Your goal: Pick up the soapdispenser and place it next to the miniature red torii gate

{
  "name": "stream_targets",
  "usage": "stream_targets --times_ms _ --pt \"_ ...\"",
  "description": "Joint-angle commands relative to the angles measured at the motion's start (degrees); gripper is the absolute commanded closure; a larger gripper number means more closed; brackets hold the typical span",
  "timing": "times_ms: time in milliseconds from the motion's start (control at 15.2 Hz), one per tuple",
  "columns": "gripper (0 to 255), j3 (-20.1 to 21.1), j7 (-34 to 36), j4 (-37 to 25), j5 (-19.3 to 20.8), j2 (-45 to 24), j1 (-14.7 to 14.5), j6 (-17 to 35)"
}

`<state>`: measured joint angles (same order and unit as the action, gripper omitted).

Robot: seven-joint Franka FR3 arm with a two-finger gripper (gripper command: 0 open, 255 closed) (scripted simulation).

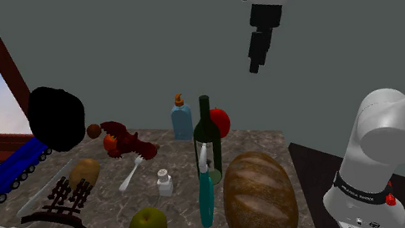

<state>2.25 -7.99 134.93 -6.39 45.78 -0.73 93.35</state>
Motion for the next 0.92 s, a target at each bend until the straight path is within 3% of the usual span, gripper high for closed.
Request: stream_targets --times_ms 0,858 --pt "0 0.0 0.0 0.0 0.0 0.0 0.0 0.0" --pt "0 -0.1 -5.4 -15.3 3.1 -31.6 -0.1 10.5"
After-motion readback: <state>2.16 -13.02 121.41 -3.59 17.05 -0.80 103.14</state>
